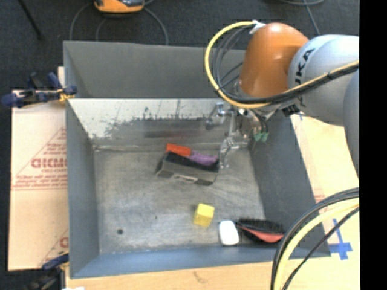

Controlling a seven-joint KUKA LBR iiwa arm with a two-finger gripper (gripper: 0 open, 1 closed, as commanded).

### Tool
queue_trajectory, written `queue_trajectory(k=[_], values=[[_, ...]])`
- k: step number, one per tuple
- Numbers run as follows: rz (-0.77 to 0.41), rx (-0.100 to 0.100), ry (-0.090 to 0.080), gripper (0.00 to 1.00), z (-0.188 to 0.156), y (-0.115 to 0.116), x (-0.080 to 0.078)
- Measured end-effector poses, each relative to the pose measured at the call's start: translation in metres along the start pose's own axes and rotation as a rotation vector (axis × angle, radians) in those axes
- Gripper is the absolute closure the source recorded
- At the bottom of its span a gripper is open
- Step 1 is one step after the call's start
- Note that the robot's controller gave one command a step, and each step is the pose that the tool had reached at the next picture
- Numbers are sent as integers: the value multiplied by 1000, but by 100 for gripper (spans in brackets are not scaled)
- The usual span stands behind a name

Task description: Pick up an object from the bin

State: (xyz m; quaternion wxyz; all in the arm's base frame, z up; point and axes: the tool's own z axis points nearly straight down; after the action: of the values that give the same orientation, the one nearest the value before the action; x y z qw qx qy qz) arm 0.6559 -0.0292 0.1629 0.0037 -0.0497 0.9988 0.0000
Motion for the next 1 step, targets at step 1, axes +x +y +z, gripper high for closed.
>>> queue_trajectory(k=[1], values=[[210, 0, 2, 0, 47, 10, 15]])
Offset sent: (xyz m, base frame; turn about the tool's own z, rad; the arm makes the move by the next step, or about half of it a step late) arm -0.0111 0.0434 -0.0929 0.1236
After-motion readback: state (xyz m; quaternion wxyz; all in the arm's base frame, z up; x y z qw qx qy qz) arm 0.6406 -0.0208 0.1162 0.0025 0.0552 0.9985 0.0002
